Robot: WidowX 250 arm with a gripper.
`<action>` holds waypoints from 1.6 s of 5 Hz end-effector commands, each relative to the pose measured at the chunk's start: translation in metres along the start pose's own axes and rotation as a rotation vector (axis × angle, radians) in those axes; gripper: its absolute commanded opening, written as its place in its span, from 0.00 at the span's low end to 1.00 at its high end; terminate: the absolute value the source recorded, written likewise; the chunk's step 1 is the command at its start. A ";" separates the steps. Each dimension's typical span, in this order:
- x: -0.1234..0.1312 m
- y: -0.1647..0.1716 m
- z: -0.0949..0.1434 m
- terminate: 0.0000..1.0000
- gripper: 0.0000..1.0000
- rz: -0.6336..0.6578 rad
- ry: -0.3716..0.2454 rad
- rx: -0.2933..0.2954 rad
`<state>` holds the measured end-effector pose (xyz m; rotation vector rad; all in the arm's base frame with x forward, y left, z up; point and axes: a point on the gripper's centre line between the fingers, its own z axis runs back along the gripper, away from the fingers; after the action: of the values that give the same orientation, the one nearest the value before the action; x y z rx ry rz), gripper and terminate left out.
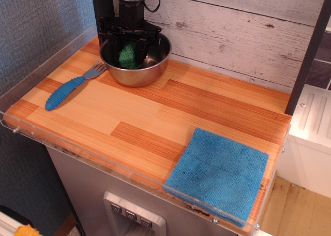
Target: Put broccoli on towel
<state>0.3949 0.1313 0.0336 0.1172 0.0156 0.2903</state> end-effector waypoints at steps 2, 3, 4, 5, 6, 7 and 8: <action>-0.017 -0.008 0.111 0.00 0.00 -0.056 -0.278 -0.019; -0.048 -0.033 0.135 0.00 0.00 -0.098 -0.331 -0.034; -0.085 -0.053 0.148 0.00 0.00 -0.146 -0.361 -0.083; -0.125 -0.076 0.143 0.00 0.00 -0.217 -0.330 -0.129; -0.158 -0.096 0.125 0.00 0.00 -0.289 -0.278 -0.146; -0.181 -0.121 0.098 0.00 0.00 -0.386 -0.203 -0.155; -0.200 -0.139 0.077 0.00 0.00 -0.466 -0.142 -0.147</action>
<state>0.2498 -0.0773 0.0803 -0.0089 -0.0830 -0.1851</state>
